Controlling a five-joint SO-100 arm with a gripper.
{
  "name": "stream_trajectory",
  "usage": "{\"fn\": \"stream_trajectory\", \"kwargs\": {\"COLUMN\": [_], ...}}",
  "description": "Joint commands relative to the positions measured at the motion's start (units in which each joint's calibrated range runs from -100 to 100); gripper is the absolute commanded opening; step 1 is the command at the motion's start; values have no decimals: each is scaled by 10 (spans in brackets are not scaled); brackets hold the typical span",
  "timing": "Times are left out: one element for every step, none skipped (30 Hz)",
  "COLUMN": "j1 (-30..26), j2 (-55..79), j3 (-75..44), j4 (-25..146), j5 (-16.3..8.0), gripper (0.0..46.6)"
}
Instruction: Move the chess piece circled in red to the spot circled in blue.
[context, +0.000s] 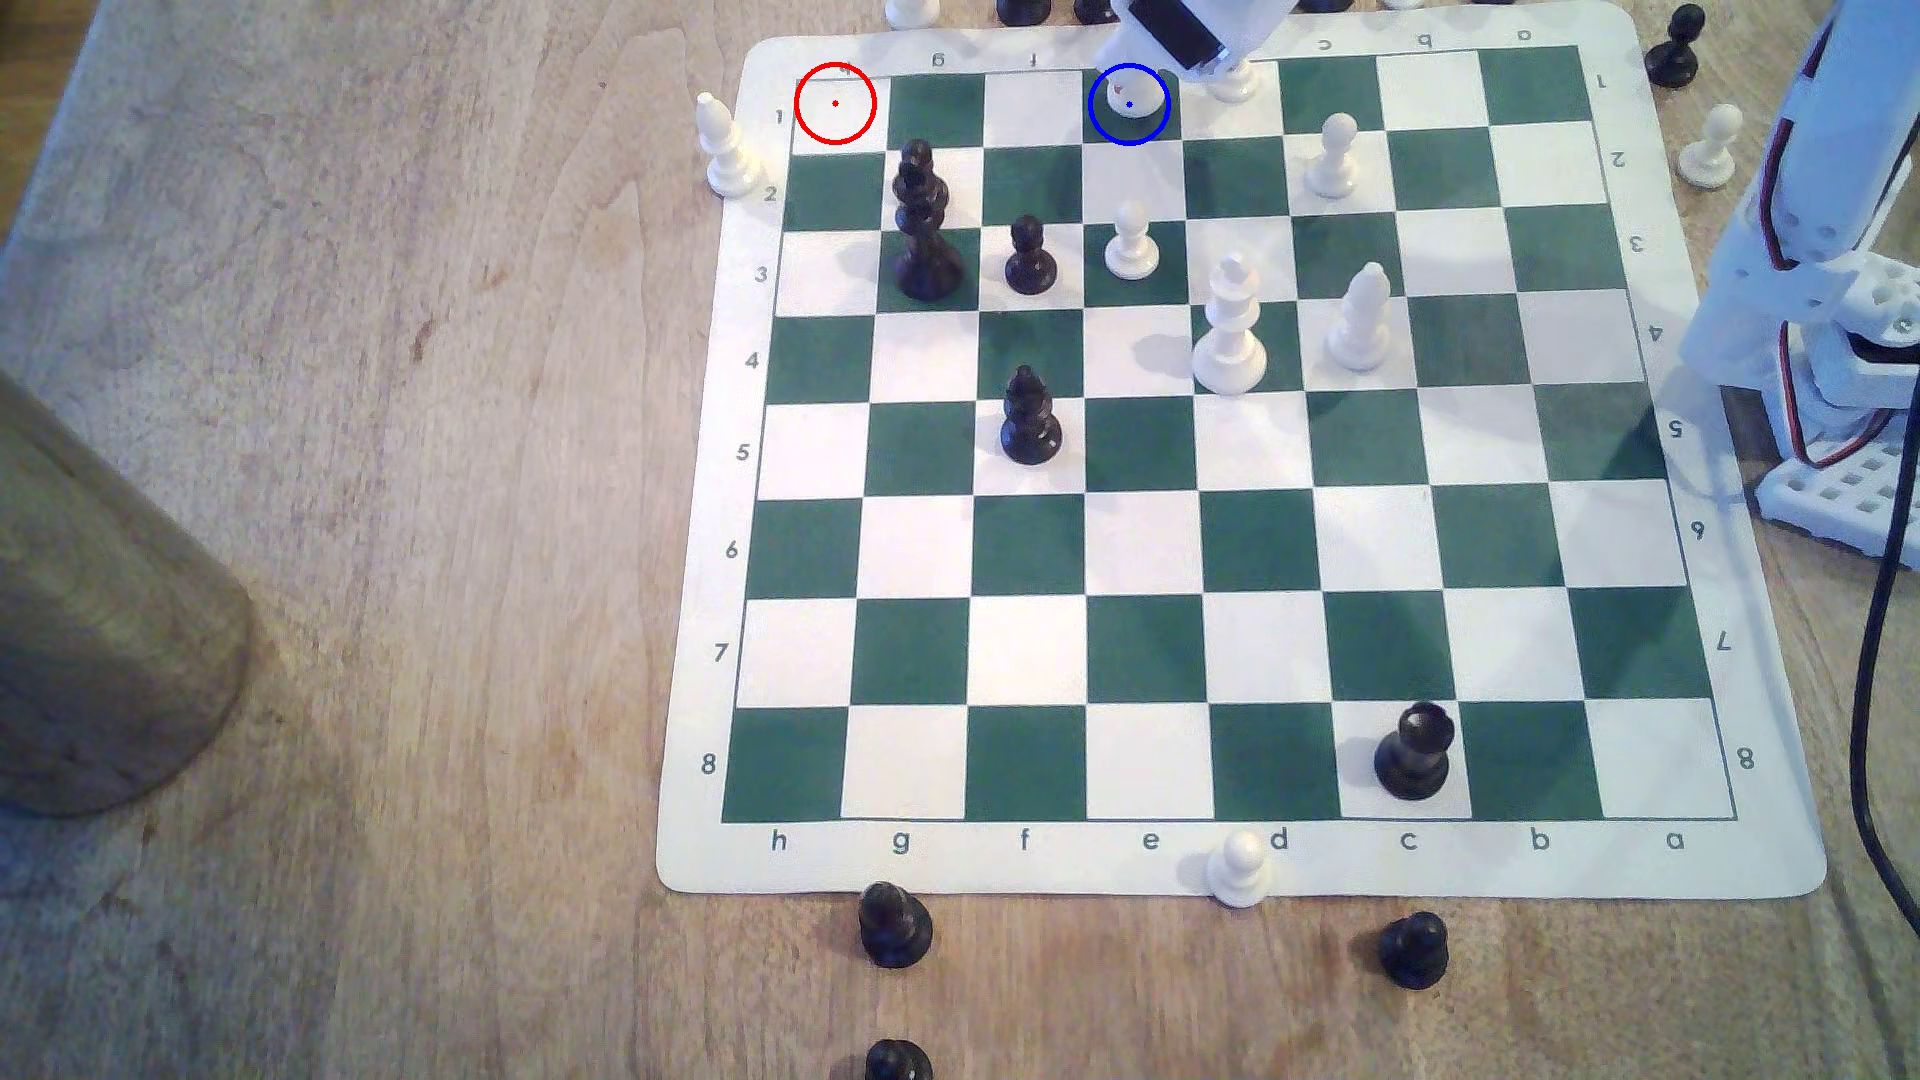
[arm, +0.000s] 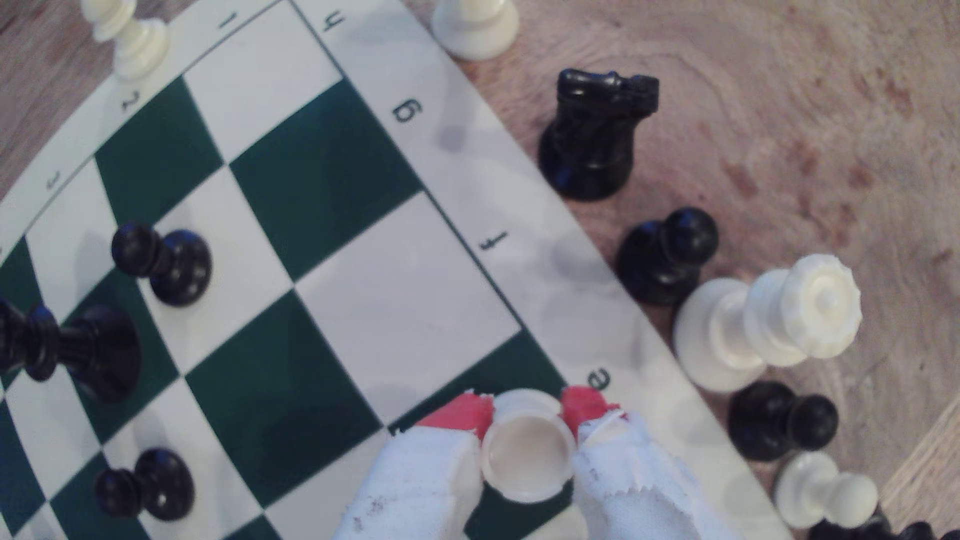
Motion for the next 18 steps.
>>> {"fn": "stream_trajectory", "kwargs": {"j1": [-1,-3,-4,-5,-8,-8,-10,-11,-11,-11,-11,-10,-9,-7,-5,-4,-2,-1], "j2": [-13,-13,-15,-16,-16,-16,-16,-16,-15,-15,-16,-17,-19,-19,-19,-18,-16,-16], "j3": [-4,-4,-4,-4,-4,-4,-4,-4,-3,-3,-3,-3,-3,-3,-3,-3,-3,-3], "j4": [-28,-28,-28,-28,-28,-28,-27,-27,-27,-27,-27,-27,-27,-27,-27,-27,-28,-28], "j5": [-10,-11,-12,-13,-14,-14,-14,-14,-14,-14,-14,-14,-14,-13,-12,-11,-10,-9], "gripper": [126,128,129,129,128,128,127,127,128,130,131,133,135,136,136,136,135,130]}}
